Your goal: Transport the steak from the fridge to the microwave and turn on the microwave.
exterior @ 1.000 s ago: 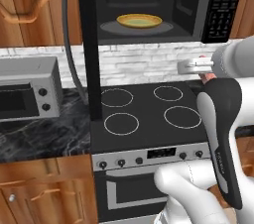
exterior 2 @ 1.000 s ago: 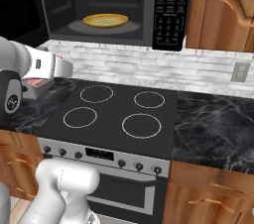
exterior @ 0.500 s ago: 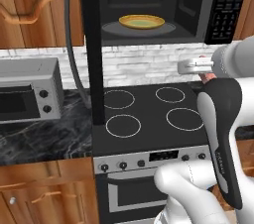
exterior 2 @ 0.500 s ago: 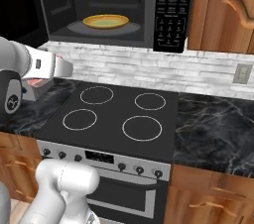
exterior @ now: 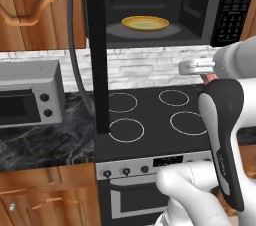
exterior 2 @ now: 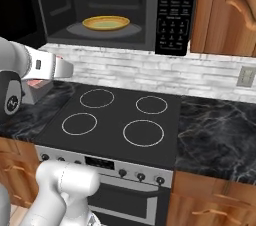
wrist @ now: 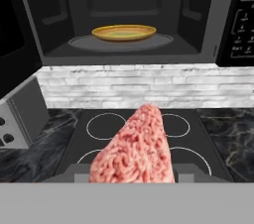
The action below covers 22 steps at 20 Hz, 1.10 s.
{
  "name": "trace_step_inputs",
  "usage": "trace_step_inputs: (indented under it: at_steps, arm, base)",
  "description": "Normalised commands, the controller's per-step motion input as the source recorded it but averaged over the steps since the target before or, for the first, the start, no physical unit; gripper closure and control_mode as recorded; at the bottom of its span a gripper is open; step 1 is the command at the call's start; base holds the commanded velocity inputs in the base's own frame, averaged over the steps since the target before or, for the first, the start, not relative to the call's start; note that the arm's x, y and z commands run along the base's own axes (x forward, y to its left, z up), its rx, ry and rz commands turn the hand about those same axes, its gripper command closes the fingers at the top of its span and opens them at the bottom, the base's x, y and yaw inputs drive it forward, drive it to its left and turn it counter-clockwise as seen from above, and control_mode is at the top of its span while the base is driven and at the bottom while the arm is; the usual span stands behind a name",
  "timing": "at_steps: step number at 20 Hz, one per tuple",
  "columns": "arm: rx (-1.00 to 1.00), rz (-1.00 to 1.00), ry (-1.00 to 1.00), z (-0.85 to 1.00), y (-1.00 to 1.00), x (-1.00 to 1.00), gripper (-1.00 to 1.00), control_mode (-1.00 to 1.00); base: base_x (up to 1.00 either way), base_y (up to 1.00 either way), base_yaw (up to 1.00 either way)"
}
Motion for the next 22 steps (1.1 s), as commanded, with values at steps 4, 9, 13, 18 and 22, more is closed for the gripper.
trace_step_inputs:
  at_steps: [4,9,13,18,22]
  arm:
    - [0.00,0.00,0.00,0.00,0.00,0.00,1.00,1.00]
    - [0.00,0.00,0.00,0.00,0.00,0.00,1.00,1.00]
    - [0.00,0.00,0.00,0.00,0.00,0.00,1.00,1.00]
    - [0.00,0.00,0.00,0.00,0.00,0.00,1.00,1.00]
    - [0.00,0.00,0.00,0.00,0.00,0.00,1.00,1.00]
  base:
    - [0.34,0.19,0.00]
    - [0.36,0.18,0.00]
    - [0.34,0.19,0.00]
    - [0.33,0.20,0.00]
    - [0.33,0.19,0.00]
